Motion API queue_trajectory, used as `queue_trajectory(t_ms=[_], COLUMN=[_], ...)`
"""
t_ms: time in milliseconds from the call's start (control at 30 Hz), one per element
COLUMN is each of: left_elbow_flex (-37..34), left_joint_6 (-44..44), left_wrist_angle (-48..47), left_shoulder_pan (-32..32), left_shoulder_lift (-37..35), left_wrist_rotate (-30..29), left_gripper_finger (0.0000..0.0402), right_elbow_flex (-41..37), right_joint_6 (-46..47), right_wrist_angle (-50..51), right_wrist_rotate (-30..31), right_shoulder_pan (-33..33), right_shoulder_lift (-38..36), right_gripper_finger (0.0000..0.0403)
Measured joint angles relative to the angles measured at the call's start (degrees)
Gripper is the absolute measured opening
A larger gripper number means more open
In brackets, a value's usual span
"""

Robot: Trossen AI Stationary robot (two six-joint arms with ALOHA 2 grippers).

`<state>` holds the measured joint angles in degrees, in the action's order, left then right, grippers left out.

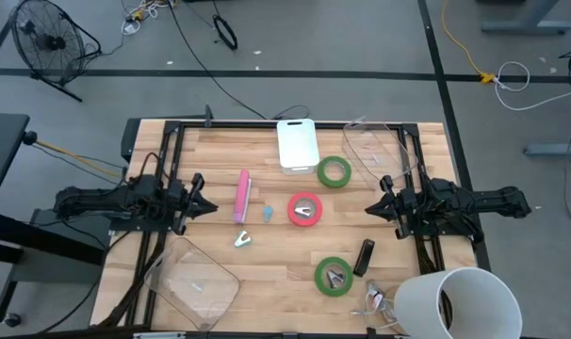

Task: Pick and place Stapler, Stapler remover, tape
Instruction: Put the pink stapler into the bottom transparent bin

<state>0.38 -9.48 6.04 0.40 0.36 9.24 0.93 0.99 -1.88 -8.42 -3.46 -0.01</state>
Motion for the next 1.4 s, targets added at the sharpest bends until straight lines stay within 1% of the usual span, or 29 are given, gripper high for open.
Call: queue_trajectory(t_ms=[100, 233, 333, 433, 500, 667, 767, 933, 1100, 1400], left_elbow_flex=[0.02, 0.0, 0.0, 0.03, 0.37, 3.65, 5.99, 10.93, 15.48, 21.65], left_joint_6=[-5.58, -15.27, -17.91, -18.01, -18.43, -18.42, -17.72, -14.22, -10.5, -8.93], left_wrist_angle=[1.04, 7.04, 11.96, 14.74, 14.9, 14.9, 13.6, 8.86, 6.87, 5.99], left_shoulder_pan=[0.0, 0.0, 0.0, 0.0, 0.0, 0.01, 0.02, 0.02, 0.02, 0.02], left_shoulder_lift=[0.0, 0.0, 0.0, 0.0, -0.02, 0.0, 0.04, 1.29, 5.66, 17.53], left_wrist_rotate=[-2.45, -6.42, -8.9, -10.48, -11.05, -8.88, -8.67, -10.7, -11.11, -11.13], left_gripper_finger=[0.0028, 0.0028, 0.0028, 0.0027, 0.0027, 0.0027, 0.0027, 0.0027, 0.0027, 0.0027], right_elbow_flex=[-0.02, -0.01, 0.0, 0.0, -0.02, 0.0, -0.01, 0.0, -0.01, 0.0], right_joint_6=[0.0, 0.0, 0.0, 0.0, 0.0, 0.0, -0.02, -0.02, 0.0, 0.0], right_wrist_angle=[-0.01, 0.0, -0.01, -0.01, 0.0, -0.01, -0.01, 0.0, -0.01, 0.0], right_wrist_rotate=[0.0, -0.01, 0.0, 0.01, -0.01, -0.01, -0.01, 0.0, 0.0, 0.0], right_shoulder_pan=[0.0, 0.0, 0.0, 0.0, 0.0, 0.0, 0.0, 0.0, 0.0, 0.0], right_shoulder_lift=[0.0, 0.0, 0.0, 0.0, 0.0, 0.0, 0.0, 0.0, 0.0, 0.0], right_gripper_finger=[0.002, 0.002, 0.002, 0.002, 0.002, 0.002, 0.002, 0.002, 0.002, 0.002])
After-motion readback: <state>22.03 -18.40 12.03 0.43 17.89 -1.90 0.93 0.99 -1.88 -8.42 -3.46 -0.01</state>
